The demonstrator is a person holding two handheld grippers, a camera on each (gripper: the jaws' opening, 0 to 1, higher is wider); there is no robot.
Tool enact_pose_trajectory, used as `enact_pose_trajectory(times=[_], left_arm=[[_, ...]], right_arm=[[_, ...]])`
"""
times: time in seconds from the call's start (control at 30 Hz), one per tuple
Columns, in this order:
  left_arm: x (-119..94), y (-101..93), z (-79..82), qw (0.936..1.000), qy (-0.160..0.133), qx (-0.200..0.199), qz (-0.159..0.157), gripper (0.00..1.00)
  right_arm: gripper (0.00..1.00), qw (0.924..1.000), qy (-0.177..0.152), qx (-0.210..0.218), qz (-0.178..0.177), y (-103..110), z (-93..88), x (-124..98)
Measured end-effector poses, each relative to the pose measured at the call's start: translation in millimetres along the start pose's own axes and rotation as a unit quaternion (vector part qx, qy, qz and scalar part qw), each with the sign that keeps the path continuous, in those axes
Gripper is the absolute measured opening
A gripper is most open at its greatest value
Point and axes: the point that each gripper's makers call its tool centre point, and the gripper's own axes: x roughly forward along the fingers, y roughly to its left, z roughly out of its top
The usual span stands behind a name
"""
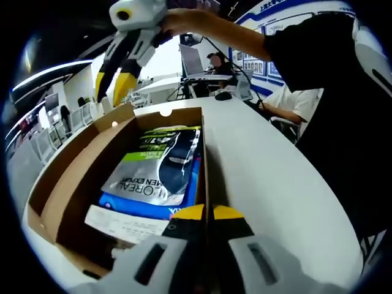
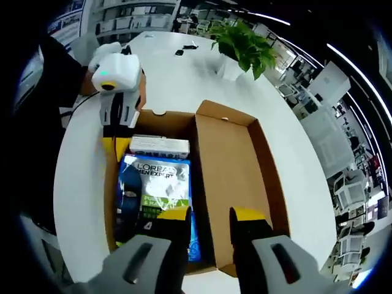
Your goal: Operate the shoe box by opening the lid, removing the specified soft item, and placing it in the target area until the item is outside and the box remains undamaged.
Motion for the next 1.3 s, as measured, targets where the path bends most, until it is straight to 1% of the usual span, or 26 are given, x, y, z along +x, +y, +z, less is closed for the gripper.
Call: enact_pose_trajectory(times=[0.1, 0.23, 0.47, 0.6, 0.83, 0.9, 1.07, 1.13, 1.2, 1.3], left_arm=[[0, 0.4, -0.4, 1.0, -0.001, -0.002, -0.001, 0.02], [0, -0.3, -0.3, 1.0, -0.003, -0.002, -0.002, 0.02], [1, -1.4, -0.3, 1.0, -0.005, 0.0, -0.004, 0.02], [1, -2.0, -0.1, 1.0, -0.005, 0.002, -0.004, 0.02], [1, -2.4, 0.0, 1.0, -0.006, 0.003, -0.005, 0.02], [1, -2.5, 0.0, 1.0, -0.006, 0.003, -0.005, 0.02], [1, -2.4, 0.0, 1.0, -0.006, 0.003, -0.005, 0.02], [1, -2.3, -0.1, 1.0, -0.006, 0.003, -0.005, 0.02], [1, -2.6, -0.2, 1.0, -0.005, 0.004, -0.005, 0.02], [1, -2.3, -0.4, 1.0, -0.005, 0.004, -0.004, 0.02]], right_arm=[[0.28, 0.9998, -0.001, 0.012, 0.013, 15, -4.7, -1], [0.3, 0.9997, 0.004, 0.013, 0.022, 32, -8.0, 1], [0.35, 0.9989, 0.005, 0.011, 0.045, 57, -7.8, 8], [0.36, 0.9983, 0.02, -0.001, 0.055, 64, -11.2, 16], [0.4, 0.9969, 0.033, -0.003, 0.072, 74, -13.5, 27], [0.43, 0.9956, 0.042, -0.003, 0.084, 81, -16.0, 30], [0.52, 0.9936, 0.051, -0.005, 0.1, 95, -17.7, 39], [0.55, 0.9923, 0.062, -0.007, 0.107, 102, -21.7, 46], [0.55, 0.9922, 0.068, -0.008, 0.104, 103, -24.0, 50], [0.56, 0.9921, 0.067, -0.005, 0.106, 101, -23.1, 48]])
